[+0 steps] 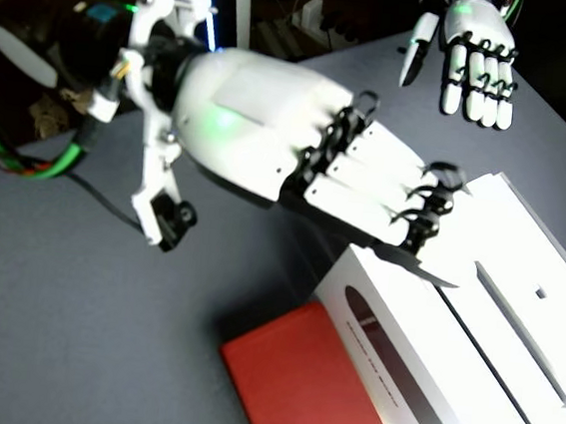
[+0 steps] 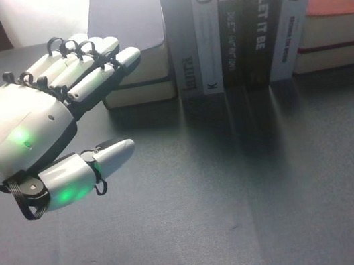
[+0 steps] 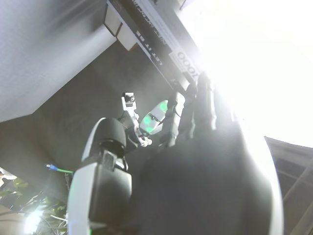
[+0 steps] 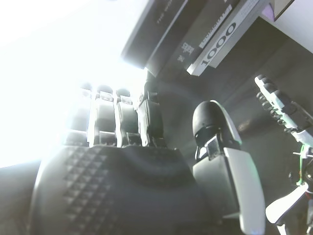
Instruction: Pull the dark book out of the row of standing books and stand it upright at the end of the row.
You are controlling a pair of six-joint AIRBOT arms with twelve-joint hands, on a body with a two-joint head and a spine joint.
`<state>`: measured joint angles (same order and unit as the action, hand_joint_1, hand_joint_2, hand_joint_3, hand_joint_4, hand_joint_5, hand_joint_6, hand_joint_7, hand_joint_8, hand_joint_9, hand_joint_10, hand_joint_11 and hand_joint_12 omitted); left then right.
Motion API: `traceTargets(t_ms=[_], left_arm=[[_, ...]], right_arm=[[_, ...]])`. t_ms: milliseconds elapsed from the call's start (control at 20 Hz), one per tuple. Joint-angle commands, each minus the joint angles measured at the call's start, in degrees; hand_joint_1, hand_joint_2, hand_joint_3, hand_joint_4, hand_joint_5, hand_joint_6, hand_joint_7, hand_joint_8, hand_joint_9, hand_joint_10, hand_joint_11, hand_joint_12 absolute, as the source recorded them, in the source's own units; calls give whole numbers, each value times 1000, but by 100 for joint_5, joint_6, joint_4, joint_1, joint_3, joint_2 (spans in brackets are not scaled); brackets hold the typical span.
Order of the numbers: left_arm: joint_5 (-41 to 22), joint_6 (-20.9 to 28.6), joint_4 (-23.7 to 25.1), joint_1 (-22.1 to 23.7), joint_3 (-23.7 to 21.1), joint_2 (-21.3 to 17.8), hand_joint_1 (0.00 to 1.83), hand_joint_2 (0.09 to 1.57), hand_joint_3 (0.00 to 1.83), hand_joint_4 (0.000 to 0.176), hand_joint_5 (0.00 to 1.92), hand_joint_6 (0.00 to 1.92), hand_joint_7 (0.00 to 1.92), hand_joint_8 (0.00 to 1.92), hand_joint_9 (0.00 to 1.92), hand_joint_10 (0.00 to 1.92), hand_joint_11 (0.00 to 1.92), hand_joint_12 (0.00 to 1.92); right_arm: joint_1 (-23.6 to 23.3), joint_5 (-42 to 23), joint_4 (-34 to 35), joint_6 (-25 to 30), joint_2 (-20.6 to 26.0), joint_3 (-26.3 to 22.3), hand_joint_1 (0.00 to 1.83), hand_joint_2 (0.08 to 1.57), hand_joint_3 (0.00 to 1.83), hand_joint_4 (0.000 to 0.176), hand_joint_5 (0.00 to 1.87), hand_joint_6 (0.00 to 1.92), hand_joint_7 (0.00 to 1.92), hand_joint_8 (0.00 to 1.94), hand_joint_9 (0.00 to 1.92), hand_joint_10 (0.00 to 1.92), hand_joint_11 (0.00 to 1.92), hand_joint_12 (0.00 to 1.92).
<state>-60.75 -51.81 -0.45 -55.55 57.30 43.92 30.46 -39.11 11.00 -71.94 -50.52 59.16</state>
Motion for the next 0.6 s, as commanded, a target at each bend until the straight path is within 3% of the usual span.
traceTargets(t_ms=[0, 100, 300, 550], left_arm=[[-757, 1, -18, 35, -37, -24, 229, 1390, 0, 56, 53, 6, 0, 0, 0, 0, 0, 0], [-757, 1, -33, 26, -39, -24, 224, 1394, 1, 58, 46, 2, 0, 0, 0, 0, 0, 0], [-761, 0, -55, 20, -45, -32, 343, 1377, 0, 38, 84, 12, 0, 0, 0, 0, 0, 0], [-799, -1, -90, -35, -65, -65, 383, 1349, 0, 47, 133, 25, 0, 0, 0, 0, 0, 0]], right_arm=[[-7, -671, -129, -15, 54, -81, 333, 1378, 0, 0, 375, 487, 0, 0, 0, 0, 0, 0], [140, -808, -231, -15, 236, -302, 370, 1380, 0, 0, 349, 551, 0, 0, 0, 0, 0, 0], [382, -914, -479, 78, 511, -629, 256, 1358, 0, 0, 327, 556, 0, 0, 0, 0, 0, 0], [633, -1029, -1032, 782, 684, -766, 165, 1348, 0, 0, 337, 580, 1, 0, 0, 0, 0, 0]])
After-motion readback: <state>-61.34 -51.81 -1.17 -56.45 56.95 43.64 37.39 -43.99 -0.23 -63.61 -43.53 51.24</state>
